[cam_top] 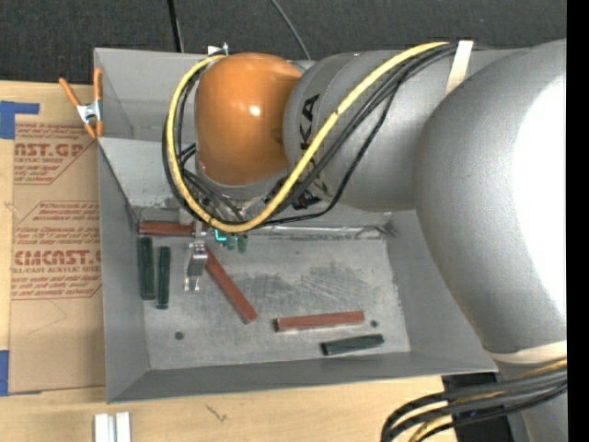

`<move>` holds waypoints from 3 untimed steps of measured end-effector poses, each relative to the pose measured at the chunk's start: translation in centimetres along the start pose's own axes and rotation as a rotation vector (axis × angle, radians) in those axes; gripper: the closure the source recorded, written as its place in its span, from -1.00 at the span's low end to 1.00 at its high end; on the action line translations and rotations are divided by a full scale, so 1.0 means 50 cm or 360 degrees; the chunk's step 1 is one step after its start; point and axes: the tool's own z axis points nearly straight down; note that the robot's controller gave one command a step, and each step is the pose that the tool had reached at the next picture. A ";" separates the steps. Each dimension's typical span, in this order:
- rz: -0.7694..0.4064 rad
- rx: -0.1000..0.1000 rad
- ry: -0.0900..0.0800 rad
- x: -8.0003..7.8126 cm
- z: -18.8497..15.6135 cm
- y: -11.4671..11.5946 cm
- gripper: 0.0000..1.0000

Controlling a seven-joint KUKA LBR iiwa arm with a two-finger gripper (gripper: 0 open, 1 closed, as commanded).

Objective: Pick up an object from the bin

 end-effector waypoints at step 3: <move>0.0289 -0.0002 -0.0010 -0.014 0.183 -0.023 -1.00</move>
Offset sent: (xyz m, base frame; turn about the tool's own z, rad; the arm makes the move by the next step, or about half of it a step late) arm 0.0067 -0.0117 -0.0909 0.1819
